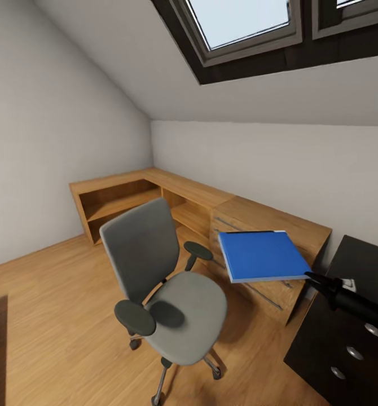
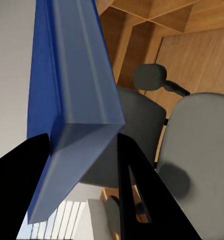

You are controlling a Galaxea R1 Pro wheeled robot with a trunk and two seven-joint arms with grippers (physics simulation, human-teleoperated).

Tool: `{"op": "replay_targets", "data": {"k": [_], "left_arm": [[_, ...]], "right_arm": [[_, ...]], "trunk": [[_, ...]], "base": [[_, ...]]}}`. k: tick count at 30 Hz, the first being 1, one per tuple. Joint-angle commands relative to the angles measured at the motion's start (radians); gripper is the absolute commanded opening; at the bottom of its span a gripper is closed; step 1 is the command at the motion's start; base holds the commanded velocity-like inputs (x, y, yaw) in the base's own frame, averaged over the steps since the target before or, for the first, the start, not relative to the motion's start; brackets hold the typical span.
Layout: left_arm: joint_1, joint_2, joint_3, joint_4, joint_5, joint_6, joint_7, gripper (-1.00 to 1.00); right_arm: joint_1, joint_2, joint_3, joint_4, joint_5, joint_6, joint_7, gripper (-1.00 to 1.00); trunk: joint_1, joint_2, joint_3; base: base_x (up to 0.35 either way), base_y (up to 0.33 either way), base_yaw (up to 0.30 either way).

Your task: In the bedroom, organize the workspace by keeping the computer under the desk, ensuring the monitor is on the desk, placing the keyboard on the desk next to the monitor, placing the mouse on the desk next to the keyboard, moving the folder from the swivel chair onto the desk next to the mouse, stacking the notebook on top of the folder with the pen on top of the notebook, and positioning the swivel chair next to the desk.

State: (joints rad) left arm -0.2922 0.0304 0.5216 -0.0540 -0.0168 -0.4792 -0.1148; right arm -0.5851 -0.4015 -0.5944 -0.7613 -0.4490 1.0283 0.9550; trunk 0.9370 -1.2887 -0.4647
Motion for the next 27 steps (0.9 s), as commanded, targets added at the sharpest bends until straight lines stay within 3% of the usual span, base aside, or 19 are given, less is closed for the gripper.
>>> {"op": "replay_targets", "data": {"k": [1,6,16,27], "left_arm": [[-0.001,0.0,0.009,0.001,-0.002,-0.003,-0.007,1.0],[-0.001,0.0,0.008,0.001,-0.004,-0.005,-0.015,1.0],[-0.001,0.0,0.008,0.001,-0.005,-0.004,-0.016,1.0],[-0.001,0.0,0.008,0.002,-0.006,-0.004,-0.016,1.0]], "right_arm": [[-0.001,0.0,-0.003,0.0,0.007,0.002,0.006,-1.0],[-0.001,0.001,-0.004,0.0,0.007,0.001,0.008,-1.0],[-0.001,0.0,-0.004,0.0,0.006,0.001,0.008,-1.0],[-0.001,-0.001,-0.006,0.0,0.006,0.001,0.01,-1.0]], "trunk": [[-0.004,0.007,0.002],[-0.004,0.007,0.002],[-0.004,0.007,0.002],[-0.004,0.007,0.002]], "base": [[0.0,0.0,-0.001],[0.0,0.0,-0.066],[-0.013,0.0,-0.272],[-0.285,0.0,-0.294]]}}
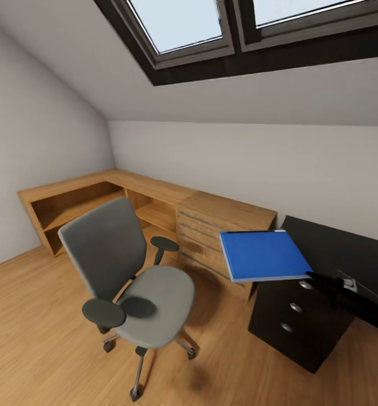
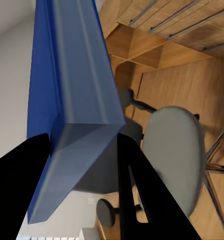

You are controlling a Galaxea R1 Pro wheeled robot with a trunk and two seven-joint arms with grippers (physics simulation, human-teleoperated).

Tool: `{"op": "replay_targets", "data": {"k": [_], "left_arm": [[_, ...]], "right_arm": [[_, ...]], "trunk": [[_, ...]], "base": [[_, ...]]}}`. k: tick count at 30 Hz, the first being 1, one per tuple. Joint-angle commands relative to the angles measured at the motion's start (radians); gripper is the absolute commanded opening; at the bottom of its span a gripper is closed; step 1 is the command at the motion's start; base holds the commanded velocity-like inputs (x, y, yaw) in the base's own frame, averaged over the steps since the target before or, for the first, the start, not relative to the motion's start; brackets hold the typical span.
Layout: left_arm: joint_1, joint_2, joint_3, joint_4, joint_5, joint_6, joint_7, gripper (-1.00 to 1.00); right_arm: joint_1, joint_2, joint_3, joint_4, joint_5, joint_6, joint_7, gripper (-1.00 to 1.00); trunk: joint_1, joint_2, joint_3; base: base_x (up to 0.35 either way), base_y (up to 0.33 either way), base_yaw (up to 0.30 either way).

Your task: In the bedroom, organize the workspace by keeping the computer under the desk, ensuring the monitor is on the desk, placing the keyboard on the desk next to the monitor, placing the mouse on the desk next to the keyboard, moving the folder from the swivel chair onto the desk next to the mouse, stacking the notebook on top of the folder with the pen on top of the notebook, and positioning the swivel chair next to the desk.

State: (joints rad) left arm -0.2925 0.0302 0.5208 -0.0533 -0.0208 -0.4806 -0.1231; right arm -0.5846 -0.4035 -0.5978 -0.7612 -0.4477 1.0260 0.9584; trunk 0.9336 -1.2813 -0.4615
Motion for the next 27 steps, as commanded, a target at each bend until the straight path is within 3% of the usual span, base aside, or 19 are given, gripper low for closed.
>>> {"op": "replay_targets", "data": {"k": [1,6,15,20,27], "left_arm": [[-0.001,0.0,0.008,0.001,-0.002,-0.003,-0.007,1.0],[-0.001,0.0,0.008,0.007,-0.002,-0.003,-0.007,1.0],[-0.001,-0.001,0.007,0.013,-0.004,-0.003,-0.007,1.0],[-0.001,-0.003,0.007,0.013,-0.004,-0.003,-0.007,1.0],[-0.001,-0.003,0.007,0.018,-0.004,-0.002,-0.007,1.0]], "right_arm": [[-0.001,0.001,-0.003,0.0,0.005,0.003,0.006,-1.0],[-0.001,0.001,-0.041,0.0,0.006,0.002,0.006,-1.0],[-0.001,0.001,-0.06,0.0,0.006,-0.001,0.006,-1.0],[-0.001,0.001,-0.116,0.0,0.007,-0.034,0.006,-1.0],[0.0,0.004,-0.126,0.0,0.009,-0.073,0.006,-1.0]], "trunk": [[-0.001,-0.001,-0.001],[-0.001,-0.001,-0.001],[-0.001,-0.001,0.0],[-0.001,-0.001,0.002],[-0.001,-0.001,0.006]], "base": [[-0.325,0.0,-0.294],[-0.206,0.0,-0.294],[-0.014,0.0,-0.29],[0.0,0.0,-0.272],[0.0,0.0,-0.27]]}}
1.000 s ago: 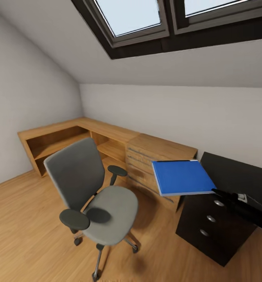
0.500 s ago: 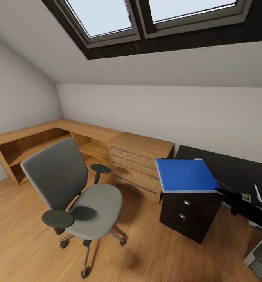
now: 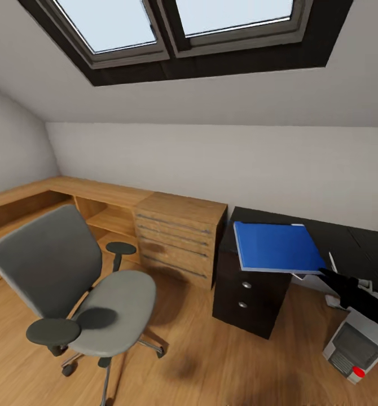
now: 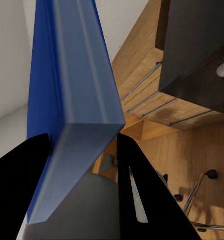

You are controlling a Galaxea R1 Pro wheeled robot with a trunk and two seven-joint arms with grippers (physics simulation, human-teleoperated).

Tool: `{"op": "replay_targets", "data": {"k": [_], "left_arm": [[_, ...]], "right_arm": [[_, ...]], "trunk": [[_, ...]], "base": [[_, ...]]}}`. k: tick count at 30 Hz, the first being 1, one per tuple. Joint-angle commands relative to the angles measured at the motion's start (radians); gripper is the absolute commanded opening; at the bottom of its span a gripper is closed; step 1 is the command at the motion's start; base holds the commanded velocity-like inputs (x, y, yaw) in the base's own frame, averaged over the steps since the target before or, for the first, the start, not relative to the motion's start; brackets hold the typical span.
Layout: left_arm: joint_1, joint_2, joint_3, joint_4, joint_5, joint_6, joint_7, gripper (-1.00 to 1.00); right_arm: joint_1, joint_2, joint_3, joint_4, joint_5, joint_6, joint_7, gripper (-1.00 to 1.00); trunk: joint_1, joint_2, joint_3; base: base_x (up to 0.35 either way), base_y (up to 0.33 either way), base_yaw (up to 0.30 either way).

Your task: In the bedroom, organize the workspace by keeping the computer under the desk, ensuring the monitor is on the desk, placing the keyboard on the desk next to the monitor, placing the mouse on the desk next to the keyboard, moving the folder from the swivel chair onto the desk next to the mouse, stacking the notebook on top of the folder with the pen on top of the notebook, and positioning the swivel chair next to the desk.

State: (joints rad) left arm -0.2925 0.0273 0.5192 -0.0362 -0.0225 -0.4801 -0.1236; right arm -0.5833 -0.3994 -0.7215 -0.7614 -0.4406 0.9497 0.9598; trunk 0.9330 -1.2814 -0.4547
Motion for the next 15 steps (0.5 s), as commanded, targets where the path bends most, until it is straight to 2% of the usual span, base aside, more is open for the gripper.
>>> {"op": "replay_targets", "data": {"k": [1,10,15], "left_arm": [[-0.001,0.0,0.008,0.002,-0.002,-0.003,-0.007,1.0],[-0.001,0.0,0.008,0.004,-0.002,-0.003,-0.007,1.0],[-0.001,0.0,0.007,0.005,-0.003,-0.002,-0.007,1.0]], "right_arm": [[-0.001,0.0,-0.002,0.001,0.002,0.0,0.004,-1.0],[-0.001,0.0,-0.003,0.001,0.003,-0.012,0.003,-1.0],[-0.001,0.001,-0.003,0.004,0.003,-0.055,-0.005,-1.0]], "trunk": [[0.0,-0.001,0.0],[0.0,-0.001,0.005],[0.0,-0.001,0.009]], "base": [[0.0,0.0,-0.269],[0.0,0.0,-0.256],[0.0,0.0,-0.243]]}}
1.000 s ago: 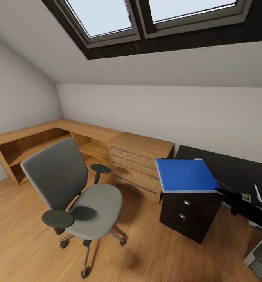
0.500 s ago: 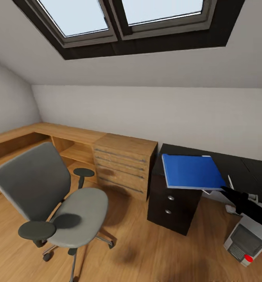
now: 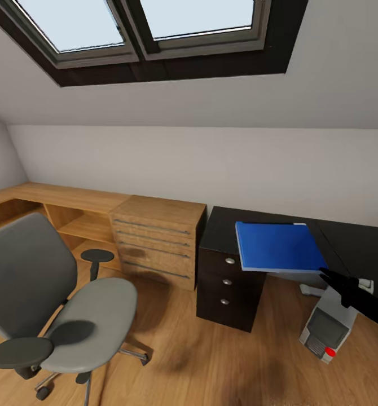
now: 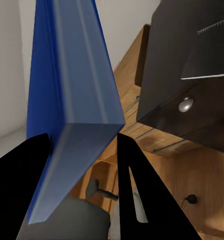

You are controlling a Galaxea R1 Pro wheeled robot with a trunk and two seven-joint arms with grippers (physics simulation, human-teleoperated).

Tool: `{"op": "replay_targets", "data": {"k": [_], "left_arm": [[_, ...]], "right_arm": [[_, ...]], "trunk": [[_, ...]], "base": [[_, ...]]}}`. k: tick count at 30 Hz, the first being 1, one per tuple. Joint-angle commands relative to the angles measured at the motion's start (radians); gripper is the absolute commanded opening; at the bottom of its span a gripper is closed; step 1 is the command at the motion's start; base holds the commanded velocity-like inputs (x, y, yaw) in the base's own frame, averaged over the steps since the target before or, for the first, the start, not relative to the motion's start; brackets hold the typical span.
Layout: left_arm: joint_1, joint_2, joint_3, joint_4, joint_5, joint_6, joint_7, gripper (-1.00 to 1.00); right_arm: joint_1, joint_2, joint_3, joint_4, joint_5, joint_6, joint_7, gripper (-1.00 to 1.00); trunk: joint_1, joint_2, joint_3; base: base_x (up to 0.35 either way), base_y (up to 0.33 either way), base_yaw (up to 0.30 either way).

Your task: In the bedroom, organize the workspace by keeping the computer under the desk, ensuring the monitor is on the desk, placing the keyboard on the desk next to the monitor, placing the mouse on the desk next to the keyboard, moving the folder from the swivel chair onto the desk next to the mouse, stacking the notebook on top of the folder with the pen on top of the notebook, and positioning the swivel chair next to the desk.

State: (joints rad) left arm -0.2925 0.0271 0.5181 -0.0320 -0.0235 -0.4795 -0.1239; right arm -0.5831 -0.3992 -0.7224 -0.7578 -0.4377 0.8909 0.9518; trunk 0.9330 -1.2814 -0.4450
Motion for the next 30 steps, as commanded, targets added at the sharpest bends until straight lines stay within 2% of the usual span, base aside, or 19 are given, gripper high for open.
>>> {"op": "replay_targets", "data": {"k": [1,7,15,30], "left_arm": [[-0.001,0.0,0.008,0.001,-0.002,-0.003,-0.007,1.0],[-0.001,-0.001,0.008,0.001,-0.003,-0.002,-0.007,1.0],[-0.001,0.0,0.008,0.001,-0.003,-0.002,-0.008,1.0],[-0.001,0.0,0.008,0.001,-0.003,-0.002,-0.008,1.0]], "right_arm": [[-0.001,0.0,-0.002,0.002,0.0,0.003,0.003,-1.0],[-0.001,0.001,-0.003,0.008,0.0,-0.01,0.002,-1.0],[-0.001,0.003,-0.023,0.019,0.0,-0.093,-0.009,-1.0],[-0.001,0.004,-0.025,0.057,-0.004,-0.099,-0.01,-1.0]], "trunk": [[0.0,-0.001,0.0],[0.0,-0.001,0.004],[0.0,-0.001,0.006],[0.0,-0.001,0.017]], "base": [[0.0,0.0,-0.242],[0.0,0.0,-0.235],[0.0,0.0,-0.182],[0.0,0.0,-0.256]]}}
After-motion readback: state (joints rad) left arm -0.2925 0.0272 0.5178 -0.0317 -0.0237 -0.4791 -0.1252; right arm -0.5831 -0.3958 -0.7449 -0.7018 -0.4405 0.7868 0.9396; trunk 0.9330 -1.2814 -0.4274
